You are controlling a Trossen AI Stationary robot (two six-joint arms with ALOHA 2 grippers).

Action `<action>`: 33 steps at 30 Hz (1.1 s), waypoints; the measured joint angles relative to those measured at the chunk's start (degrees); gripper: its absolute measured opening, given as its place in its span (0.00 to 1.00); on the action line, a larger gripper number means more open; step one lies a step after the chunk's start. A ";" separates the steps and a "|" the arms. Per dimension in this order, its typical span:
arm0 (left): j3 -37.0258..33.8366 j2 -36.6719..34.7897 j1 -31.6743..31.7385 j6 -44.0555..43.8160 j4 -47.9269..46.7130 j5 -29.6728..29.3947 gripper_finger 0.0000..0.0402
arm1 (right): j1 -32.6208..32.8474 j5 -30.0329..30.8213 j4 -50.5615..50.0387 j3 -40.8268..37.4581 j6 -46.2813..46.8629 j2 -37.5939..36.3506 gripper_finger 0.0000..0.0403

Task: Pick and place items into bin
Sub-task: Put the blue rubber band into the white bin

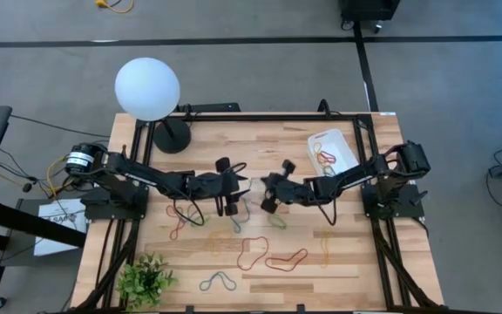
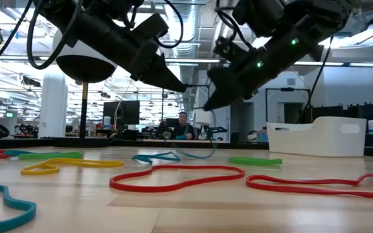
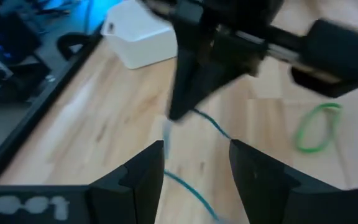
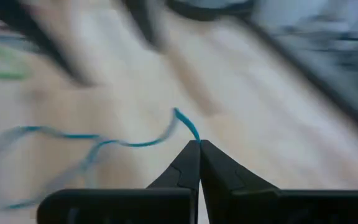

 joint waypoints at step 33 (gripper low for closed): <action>-0.02 -0.04 0.00 -0.19 -4.22 -5.41 0.43 | -23.48 12.28 -72.67 0.00 47.30 -20.60 0.00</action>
